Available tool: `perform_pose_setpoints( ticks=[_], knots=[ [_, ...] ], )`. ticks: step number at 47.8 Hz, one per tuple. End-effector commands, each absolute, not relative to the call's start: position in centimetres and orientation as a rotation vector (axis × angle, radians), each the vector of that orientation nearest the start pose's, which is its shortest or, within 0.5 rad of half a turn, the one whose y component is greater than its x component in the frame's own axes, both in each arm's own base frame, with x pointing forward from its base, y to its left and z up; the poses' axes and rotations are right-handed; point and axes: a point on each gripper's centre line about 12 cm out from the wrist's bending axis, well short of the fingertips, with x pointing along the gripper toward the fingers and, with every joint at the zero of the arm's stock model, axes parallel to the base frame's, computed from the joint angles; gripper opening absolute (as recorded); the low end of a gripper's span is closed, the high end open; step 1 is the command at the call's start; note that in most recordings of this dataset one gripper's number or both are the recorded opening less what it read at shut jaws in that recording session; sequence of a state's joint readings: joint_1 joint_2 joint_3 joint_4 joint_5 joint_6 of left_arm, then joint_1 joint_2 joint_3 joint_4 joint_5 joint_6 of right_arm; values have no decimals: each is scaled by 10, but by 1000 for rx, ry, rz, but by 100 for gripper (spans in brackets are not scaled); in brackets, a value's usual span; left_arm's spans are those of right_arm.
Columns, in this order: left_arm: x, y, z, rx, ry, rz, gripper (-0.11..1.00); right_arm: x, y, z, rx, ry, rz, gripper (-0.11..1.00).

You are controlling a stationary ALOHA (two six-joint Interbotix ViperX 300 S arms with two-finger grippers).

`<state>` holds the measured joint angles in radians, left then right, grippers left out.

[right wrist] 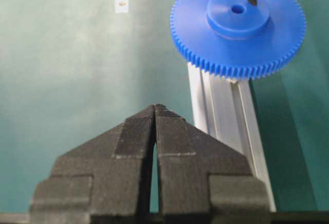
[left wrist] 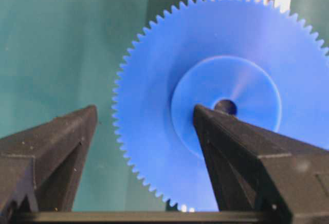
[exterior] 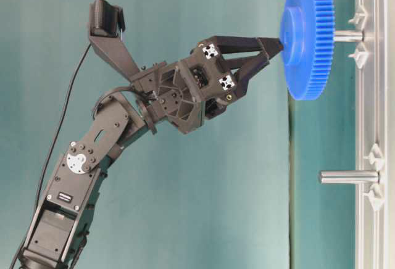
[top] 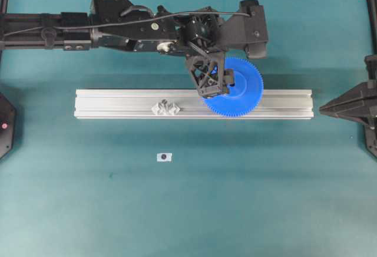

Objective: Find the location of the shaft and insert the large gear.
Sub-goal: 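Lower the blue gear down onto the shaft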

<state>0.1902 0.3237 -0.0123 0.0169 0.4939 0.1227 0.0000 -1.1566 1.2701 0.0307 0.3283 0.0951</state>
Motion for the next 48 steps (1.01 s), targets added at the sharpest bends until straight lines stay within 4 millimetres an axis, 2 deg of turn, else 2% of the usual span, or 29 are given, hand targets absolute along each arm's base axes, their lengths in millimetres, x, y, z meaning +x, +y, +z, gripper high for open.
perform_pose_setpoints(
  ticks=[1,16,25,37,48],
  knots=[
    [513,101,241,64,752,140,81,156,1,221,135,434,-21,3],
    [524,82,272,78,675,113,81,156,1,218,136,437,-23,3],
    [522,74,264,80,705,97,81,156,1,219,136,434,-23,3],
    [518,67,240,68,759,85,81,156,1,219,146,432,-25,3],
    [521,65,233,38,765,93,81,156,1,218,182,435,-34,3]
  ],
)
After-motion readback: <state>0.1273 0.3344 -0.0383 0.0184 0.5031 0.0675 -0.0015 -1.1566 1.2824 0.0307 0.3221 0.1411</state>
